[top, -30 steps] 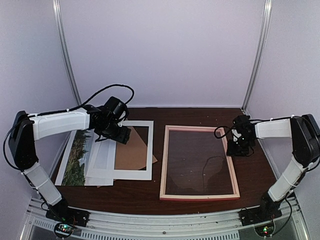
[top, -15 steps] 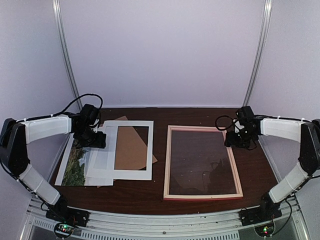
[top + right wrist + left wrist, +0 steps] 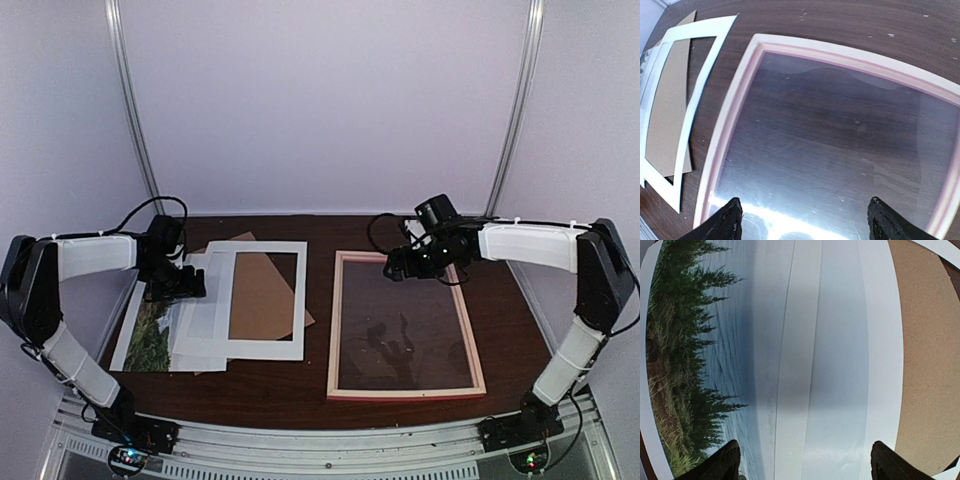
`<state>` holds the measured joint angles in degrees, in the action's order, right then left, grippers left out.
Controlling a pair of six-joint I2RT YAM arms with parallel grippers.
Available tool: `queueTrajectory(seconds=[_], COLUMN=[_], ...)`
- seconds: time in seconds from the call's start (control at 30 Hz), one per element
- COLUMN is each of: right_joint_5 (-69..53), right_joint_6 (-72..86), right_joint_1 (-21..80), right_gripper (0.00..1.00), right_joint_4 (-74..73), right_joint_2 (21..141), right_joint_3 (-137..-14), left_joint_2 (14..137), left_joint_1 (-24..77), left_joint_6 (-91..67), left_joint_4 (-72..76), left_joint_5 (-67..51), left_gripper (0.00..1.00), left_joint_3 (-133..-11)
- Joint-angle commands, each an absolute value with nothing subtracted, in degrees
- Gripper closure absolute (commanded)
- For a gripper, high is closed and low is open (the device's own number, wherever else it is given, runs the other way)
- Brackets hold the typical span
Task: Put the photo into the frame
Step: Move the frame body to the center of the board, then pick up the mat board from the backboard.
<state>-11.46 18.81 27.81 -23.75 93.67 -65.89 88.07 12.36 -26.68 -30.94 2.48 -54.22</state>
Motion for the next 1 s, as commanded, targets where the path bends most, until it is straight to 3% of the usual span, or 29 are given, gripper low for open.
queueTrajectory(seconds=[0.0, 0.23, 0.53, 0.97], right_joint_5=[-14.38, -16.29, -20.00, -19.09], right_joint_6=[19.87, 19.35, 21.59, 27.69], right_joint_1=[32.43, 39.17, 43.77, 44.34], right_gripper=[0.14, 0.12, 0.12, 0.21], right_joint_4=[-20.93, -20.39, -21.68, -30.47], right_joint_2=[99.79, 110.19, 123.32, 137.98], right_joint_3=[-71.04, -81.19, -96.91, -114.14], left_joint_2=[91.31, 92.81, 96.84, 100.75], left_joint_1=[11.60, 11.54, 11.30, 11.07], left_joint_6=[-26.83, -26.24, -24.17, -22.32], left_joint_4=[-29.63, -28.76, -27.80, -26.28], left_joint_5=[0.90, 0.06, 2.36, 1.21], left_gripper=[0.09, 0.03, 0.02, 0.10], left_joint_3=[-57.46, -58.53, -59.51, -62.16])
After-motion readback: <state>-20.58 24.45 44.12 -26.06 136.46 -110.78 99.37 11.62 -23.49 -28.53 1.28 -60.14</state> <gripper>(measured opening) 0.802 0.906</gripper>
